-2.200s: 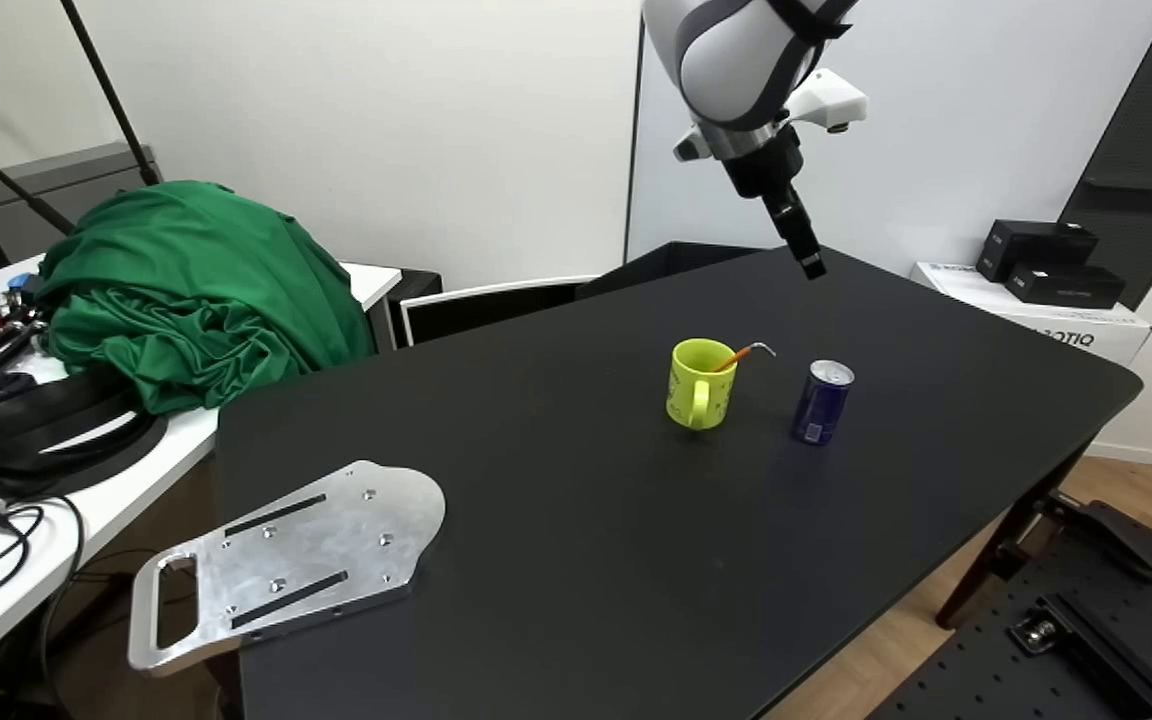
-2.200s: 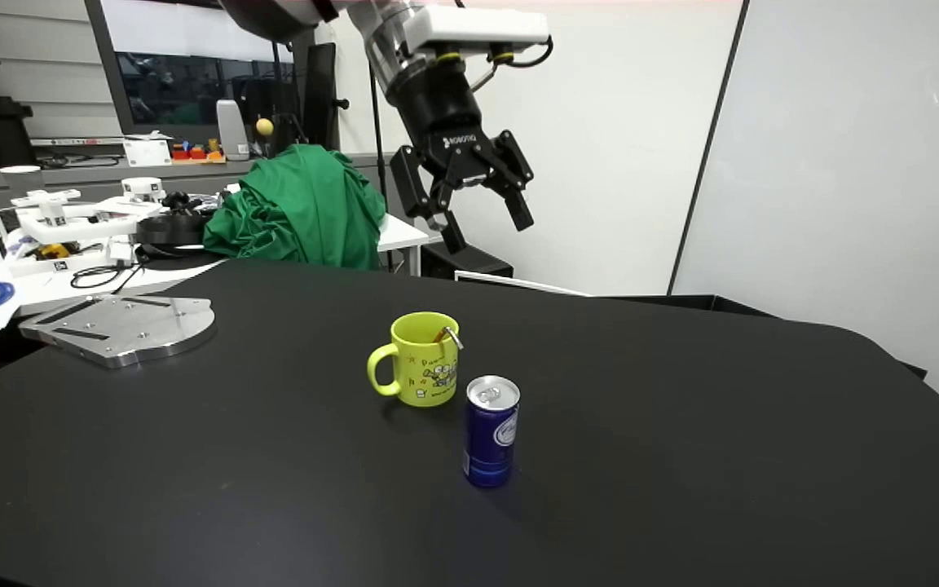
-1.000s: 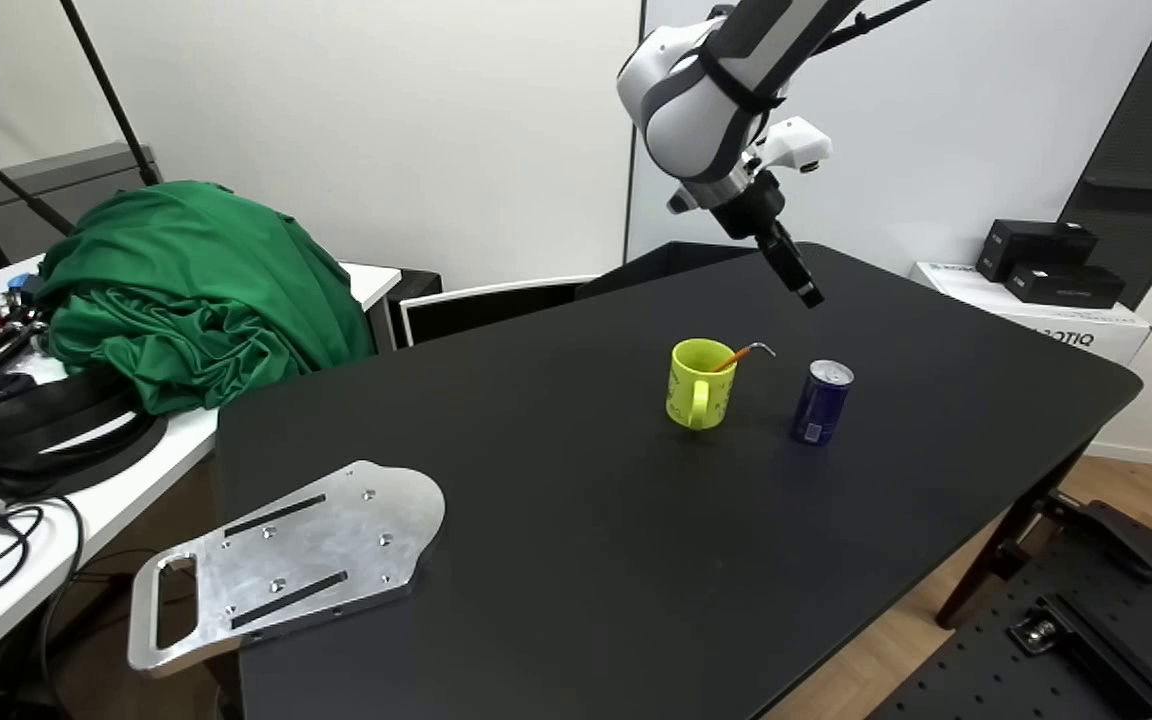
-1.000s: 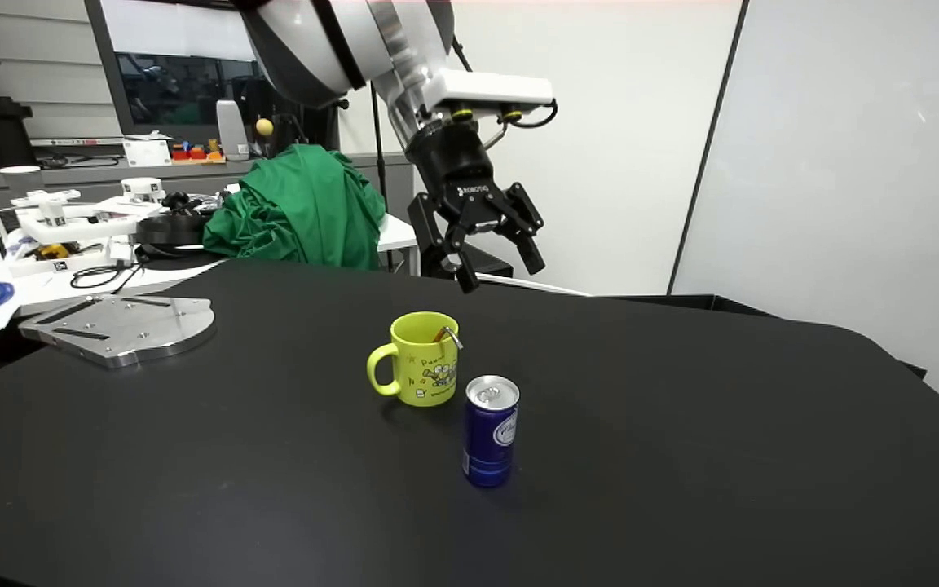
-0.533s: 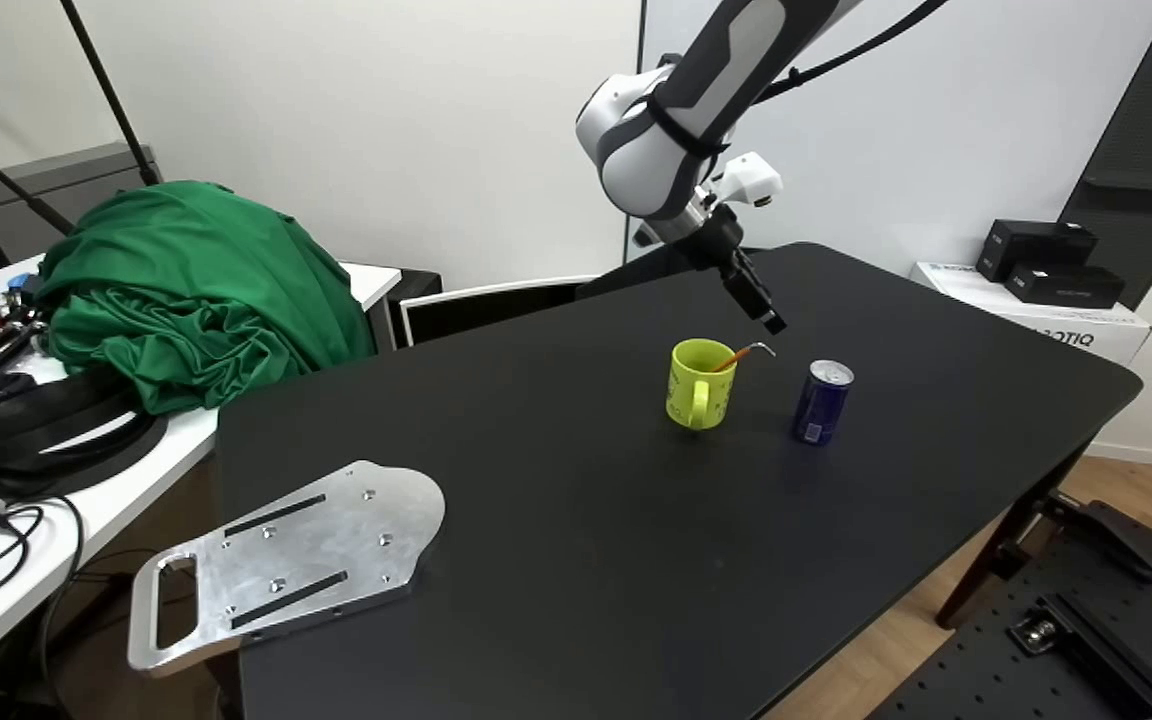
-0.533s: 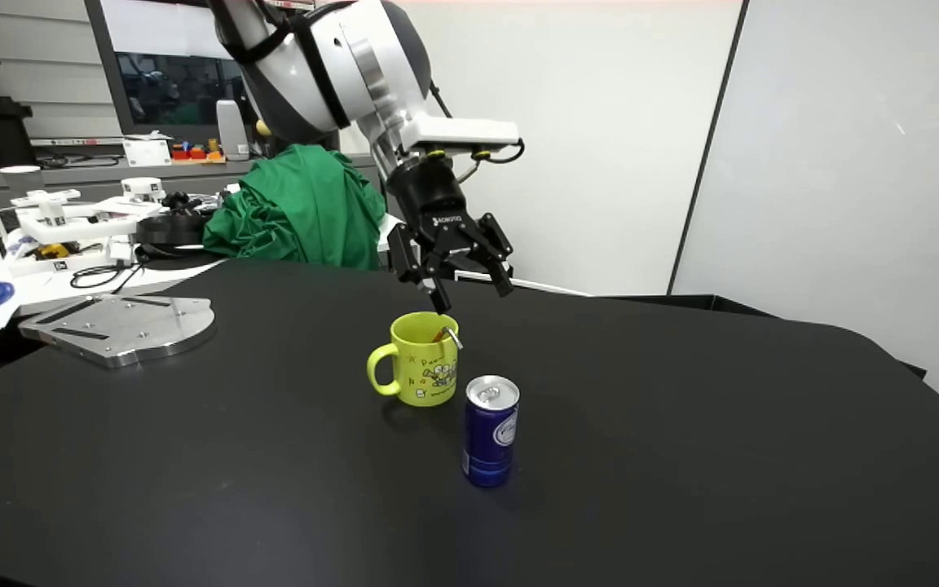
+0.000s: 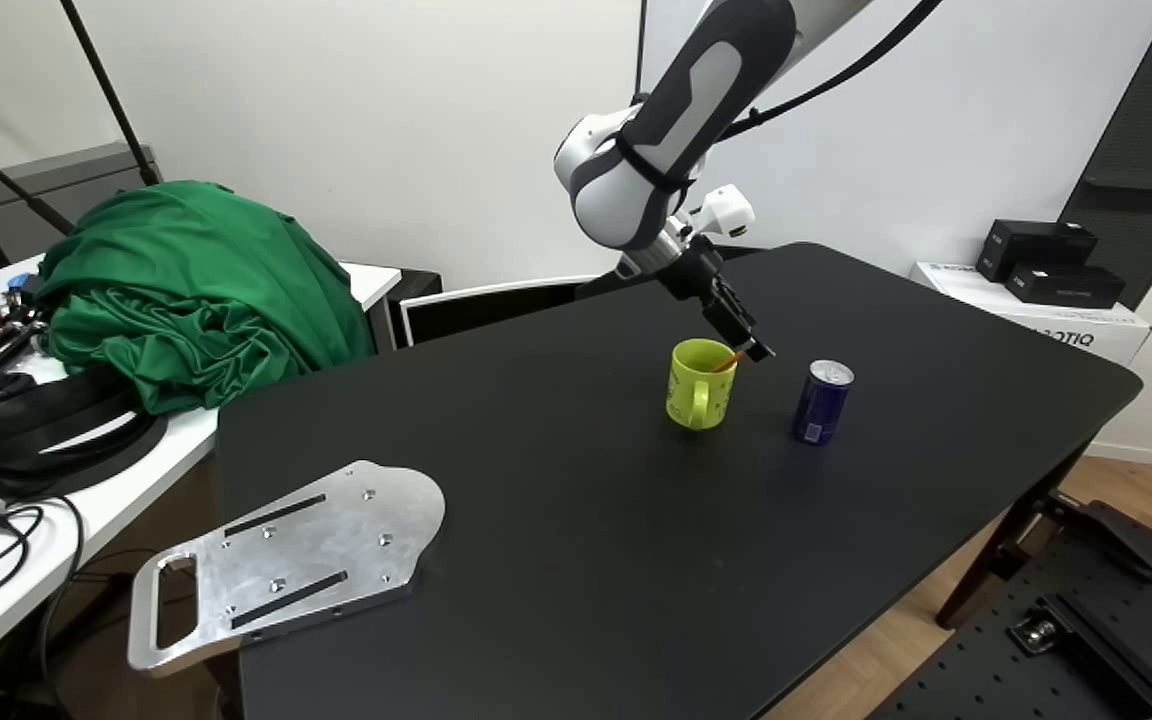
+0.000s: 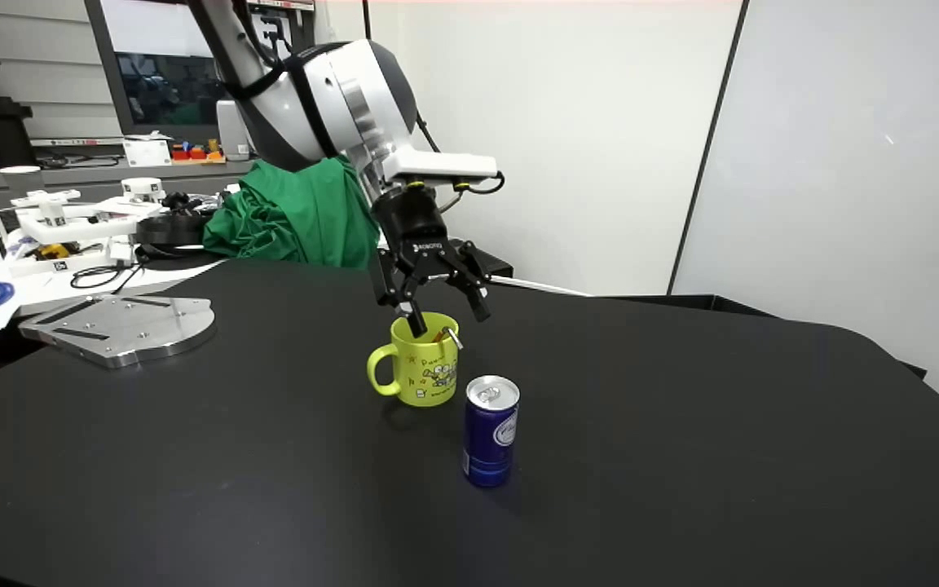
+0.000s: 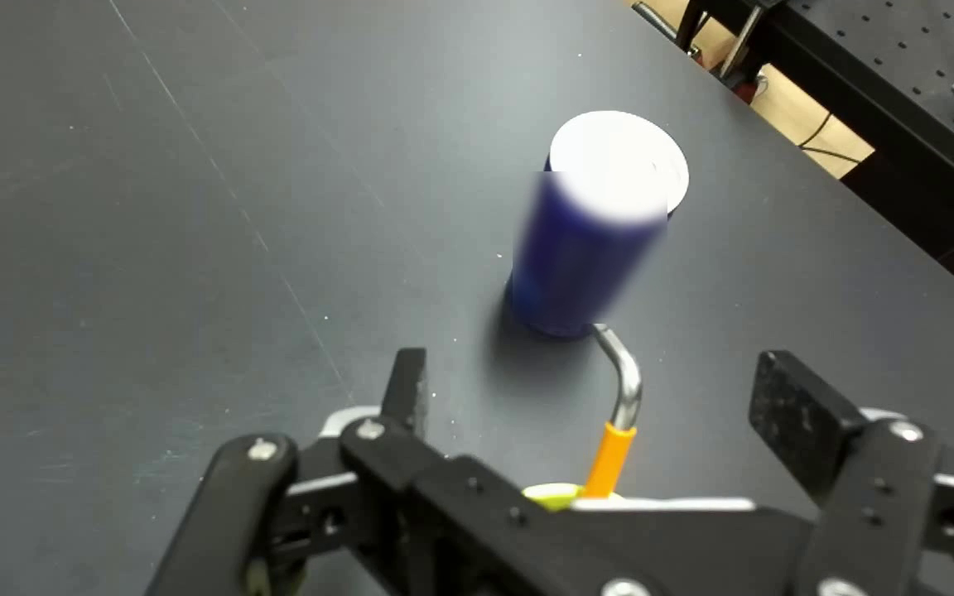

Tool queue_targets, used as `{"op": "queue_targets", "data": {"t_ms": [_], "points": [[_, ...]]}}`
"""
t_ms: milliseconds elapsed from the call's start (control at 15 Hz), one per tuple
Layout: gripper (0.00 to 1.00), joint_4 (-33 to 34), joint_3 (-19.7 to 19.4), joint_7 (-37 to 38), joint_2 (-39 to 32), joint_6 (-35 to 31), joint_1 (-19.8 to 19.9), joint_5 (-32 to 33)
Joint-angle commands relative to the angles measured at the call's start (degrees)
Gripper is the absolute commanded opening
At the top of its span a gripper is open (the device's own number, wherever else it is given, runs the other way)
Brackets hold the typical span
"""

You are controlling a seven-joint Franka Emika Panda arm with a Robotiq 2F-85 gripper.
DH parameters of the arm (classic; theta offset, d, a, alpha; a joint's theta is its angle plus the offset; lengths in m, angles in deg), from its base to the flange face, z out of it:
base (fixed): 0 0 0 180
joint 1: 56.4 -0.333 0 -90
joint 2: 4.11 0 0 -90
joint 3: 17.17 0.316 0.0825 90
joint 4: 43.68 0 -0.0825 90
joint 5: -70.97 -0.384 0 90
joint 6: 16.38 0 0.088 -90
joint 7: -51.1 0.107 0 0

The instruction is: Remove the object from the mug.

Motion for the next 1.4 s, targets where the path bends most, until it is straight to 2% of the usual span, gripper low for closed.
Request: {"op": "queue_targets", "data": {"t_ms": [0,67,133,200,267,867,1000,1333], "points": [[1.0,2.61,0.11,1.84,-1.84,2.48,-0.02,-1.19],[1.0,2.66,0.06,2.05,-2.0,2.56,-0.08,-1.08],[0.75,2.65,0.0,2.5,-2.15,2.55,-0.16,-1.03],[0.73,2.65,-0.02,3.01,-2.22,2.48,-0.21,-1.08],[0.67,2.65,0.01,3.23,-2.27,2.42,-0.19,-1.14],[0.03,3.05,-0.04,5.54,-3.53,2.6,-0.58,-0.82],[0.0,3.31,-0.02,5.35,-3.88,3.03,-0.3,-1.24],[0.02,3.63,-0.27,4.92,-0.34,5.41,1.7,-4.7]]}}
